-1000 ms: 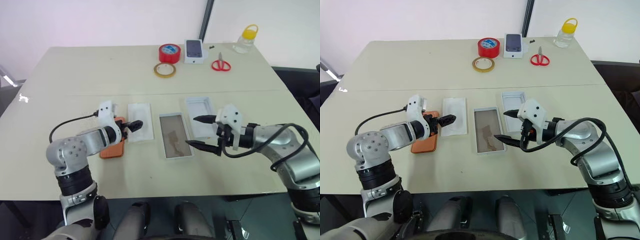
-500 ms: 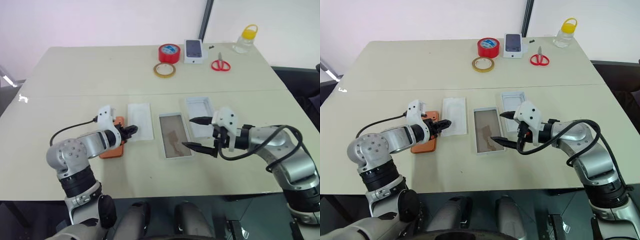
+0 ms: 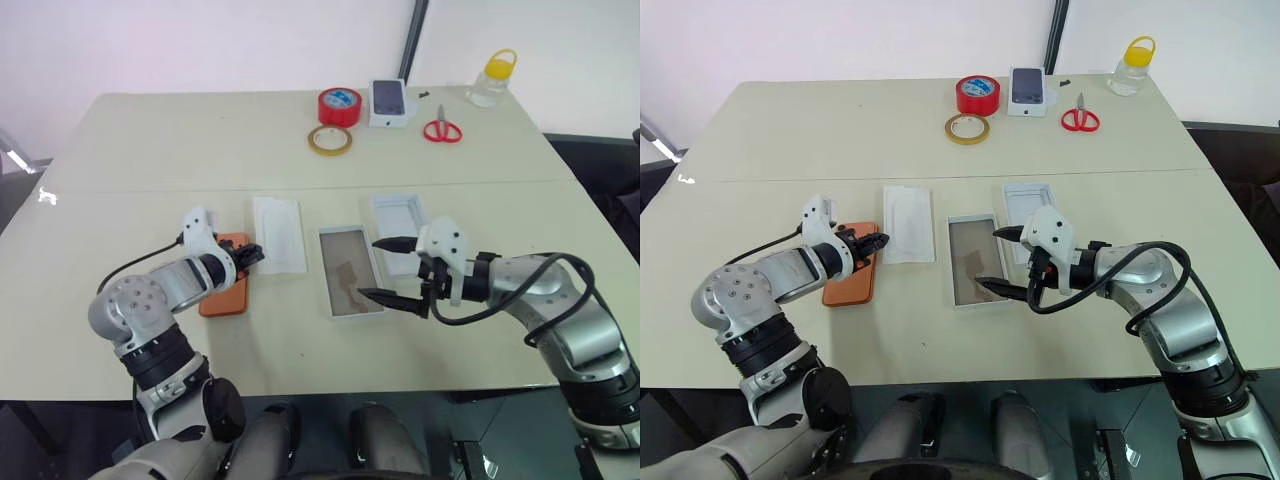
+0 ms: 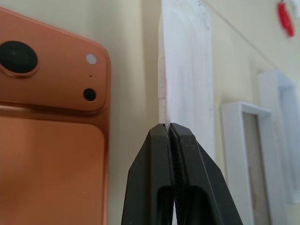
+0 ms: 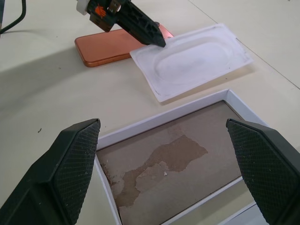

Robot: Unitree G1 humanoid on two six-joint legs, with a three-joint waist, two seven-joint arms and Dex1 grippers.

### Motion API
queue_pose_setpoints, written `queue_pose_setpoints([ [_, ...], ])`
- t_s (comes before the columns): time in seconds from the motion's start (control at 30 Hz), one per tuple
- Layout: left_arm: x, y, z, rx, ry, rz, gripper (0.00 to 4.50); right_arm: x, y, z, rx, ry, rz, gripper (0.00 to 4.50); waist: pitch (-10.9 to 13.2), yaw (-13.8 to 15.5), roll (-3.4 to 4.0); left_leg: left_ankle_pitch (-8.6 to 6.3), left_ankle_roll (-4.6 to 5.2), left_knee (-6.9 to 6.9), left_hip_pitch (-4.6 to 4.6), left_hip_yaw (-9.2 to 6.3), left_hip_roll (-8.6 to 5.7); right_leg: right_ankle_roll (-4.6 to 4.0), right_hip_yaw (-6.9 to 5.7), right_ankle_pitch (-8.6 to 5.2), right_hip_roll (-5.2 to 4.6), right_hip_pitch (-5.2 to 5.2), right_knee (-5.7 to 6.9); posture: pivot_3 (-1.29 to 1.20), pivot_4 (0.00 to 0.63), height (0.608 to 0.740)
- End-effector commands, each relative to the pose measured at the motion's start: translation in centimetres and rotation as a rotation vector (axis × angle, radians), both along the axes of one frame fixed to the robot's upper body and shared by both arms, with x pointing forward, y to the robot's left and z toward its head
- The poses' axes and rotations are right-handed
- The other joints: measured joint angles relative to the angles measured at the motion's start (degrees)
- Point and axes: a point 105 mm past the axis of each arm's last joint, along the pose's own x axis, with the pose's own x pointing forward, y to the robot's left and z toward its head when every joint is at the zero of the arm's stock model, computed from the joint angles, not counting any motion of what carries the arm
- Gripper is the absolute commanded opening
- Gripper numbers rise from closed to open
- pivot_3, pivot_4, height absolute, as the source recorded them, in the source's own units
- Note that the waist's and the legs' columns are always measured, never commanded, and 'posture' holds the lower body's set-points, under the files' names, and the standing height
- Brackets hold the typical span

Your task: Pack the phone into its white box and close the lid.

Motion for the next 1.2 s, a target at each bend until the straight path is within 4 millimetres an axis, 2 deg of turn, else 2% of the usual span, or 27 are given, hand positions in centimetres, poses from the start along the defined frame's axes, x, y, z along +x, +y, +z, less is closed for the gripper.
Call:
queue_pose_setpoints([
  [0.03,-0.2,0.0,1.1,-0.061,-0.052,0.007,0.03,-0.4,0.8,1.1,-0.010,-0.065,0.043,4.50,0.0,0.0,-0.01,0.00,0.00,0.00,0.00,0.00,0.00,0.00,0.00,0.00,0.00,0.00,0.00,0.00,0.150,0.740],
  [0.13,-0.1,0.4,1.3,-0.071,-0.058,0.025,0.03,-0.7,1.0,0.6,-0.042,-0.065,0.069,4.50,0.0,-0.1,-0.02,0.00,0.00,0.00,0.00,0.00,0.00,0.00,0.00,0.00,0.00,0.00,0.00,0.00,0.150,0.740],
  [0.37,0.0,0.8,2.0,-0.134,-0.090,0.038,0.03,-2.8,2.4,-2.8,-0.201,-0.025,0.212,4.50,0.0,0.0,-0.06,0.00,-0.01,0.01,0.00,0.00,0.00,0.01,-0.01,0.00,0.00,0.00,-0.01,0.00,0.150,0.740],
  [0.53,-0.1,0.6,2.9,-0.148,-0.131,0.019,0.03,-2.5,2.6,-4.2,-0.249,0.017,0.214,4.50,0.0,0.0,-0.06,0.00,-0.02,0.01,0.00,-0.01,0.00,0.01,-0.01,0.00,0.01,0.00,-0.01,0.00,0.150,0.740],
  [0.63,-0.1,0.7,3.1,-0.150,-0.139,0.018,0.00,-1.8,2.4,-5.3,-0.285,0.027,0.193,3.66,0.0,0.0,-0.07,0.00,-0.02,0.01,0.00,-0.01,0.00,0.01,-0.02,0.00,0.01,0.00,0.00,0.00,0.150,0.740],
  [0.67,-0.1,0.8,3.1,-0.150,-0.141,0.020,0.00,-1.6,2.4,-5.6,-0.300,0.025,0.188,3.21,0.0,0.0,-0.07,0.00,-0.02,0.01,0.00,-0.02,0.00,0.01,-0.02,0.00,0.01,0.00,0.00,0.00,0.150,0.740],
  [0.87,0.0,1.6,3.5,-0.158,-0.149,0.048,0.00,-0.9,3.1,-5.6,-0.300,-0.017,0.200,0.01,0.0,-0.1,-0.08,0.01,-0.04,0.01,0.00,-0.02,0.01,0.00,-0.01,0.00,0.02,-0.01,0.00,0.00,0.150,0.740],
  [1.07,0.4,2.7,4.2,-0.174,-0.165,0.088,0.00,0.5,5.4,-4.8,-0.279,-0.072,0.209,0.01,0.0,-0.1,-0.09,0.02,-0.06,0.01,0.00,-0.03,0.01,0.00,-0.02,0.00,0.02,-0.02,0.01,0.00,0.150,0.740],
  [1.2,0.7,2.9,5.0,-0.184,-0.185,0.095,0.00,0.8,7.8,-4.6,-0.282,-0.105,0.275,0.01,0.0,-0.2,-0.09,0.03,-0.07,0.01,0.00,-0.04,0.01,0.00,-0.04,0.00,0.02,-0.03,0.01,0.00,0.150,0.740],
])
